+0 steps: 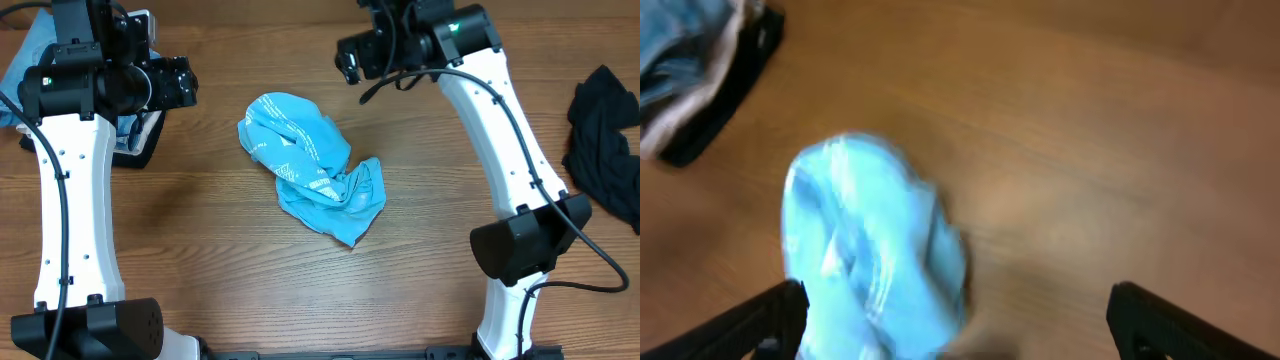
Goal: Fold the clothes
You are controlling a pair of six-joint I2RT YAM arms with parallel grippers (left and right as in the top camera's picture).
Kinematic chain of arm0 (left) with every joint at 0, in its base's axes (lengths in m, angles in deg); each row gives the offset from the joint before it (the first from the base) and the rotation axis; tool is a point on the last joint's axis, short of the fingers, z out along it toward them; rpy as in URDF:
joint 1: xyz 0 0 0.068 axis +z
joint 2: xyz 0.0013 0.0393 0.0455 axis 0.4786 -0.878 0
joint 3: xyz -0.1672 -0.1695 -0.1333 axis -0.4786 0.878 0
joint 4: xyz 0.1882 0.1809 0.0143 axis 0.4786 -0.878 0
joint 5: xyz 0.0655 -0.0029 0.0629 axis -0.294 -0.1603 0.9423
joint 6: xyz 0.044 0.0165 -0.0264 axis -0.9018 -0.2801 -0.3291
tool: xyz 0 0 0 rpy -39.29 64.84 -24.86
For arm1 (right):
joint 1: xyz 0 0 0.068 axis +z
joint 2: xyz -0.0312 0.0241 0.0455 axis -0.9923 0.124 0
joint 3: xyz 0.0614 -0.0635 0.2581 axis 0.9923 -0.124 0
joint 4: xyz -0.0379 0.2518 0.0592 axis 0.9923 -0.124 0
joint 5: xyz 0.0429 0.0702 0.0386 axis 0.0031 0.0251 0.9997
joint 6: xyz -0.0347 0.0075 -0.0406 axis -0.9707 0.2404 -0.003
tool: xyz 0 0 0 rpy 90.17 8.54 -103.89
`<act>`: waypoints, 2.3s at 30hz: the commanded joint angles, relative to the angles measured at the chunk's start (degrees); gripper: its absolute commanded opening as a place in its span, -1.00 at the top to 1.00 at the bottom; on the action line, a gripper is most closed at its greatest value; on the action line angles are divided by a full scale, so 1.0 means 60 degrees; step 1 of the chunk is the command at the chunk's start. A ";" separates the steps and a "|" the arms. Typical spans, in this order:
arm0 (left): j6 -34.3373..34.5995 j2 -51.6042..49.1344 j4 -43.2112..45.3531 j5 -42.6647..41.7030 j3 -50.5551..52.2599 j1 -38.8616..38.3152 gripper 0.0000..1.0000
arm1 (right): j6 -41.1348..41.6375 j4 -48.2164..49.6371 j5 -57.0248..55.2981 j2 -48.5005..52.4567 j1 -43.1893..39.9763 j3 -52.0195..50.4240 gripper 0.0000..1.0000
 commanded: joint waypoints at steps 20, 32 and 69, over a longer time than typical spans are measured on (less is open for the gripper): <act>-0.0240 -0.0714 -0.0131 0.0117 -0.0117 -0.0186 -0.72 | 0.0229 0.1953 0.0896 -0.0240 -0.1133 -0.6900 -0.33; -0.0208 -0.1253 -0.0098 0.0113 -0.0109 -0.0488 -0.72 | 0.0204 0.4065 0.0612 -0.0237 -0.0058 -0.7603 0.01; 0.1155 -0.2186 0.2769 0.0444 -0.0109 -0.5803 -0.46 | 0.0240 -0.0346 0.0404 -0.0841 -0.0594 0.1242 0.92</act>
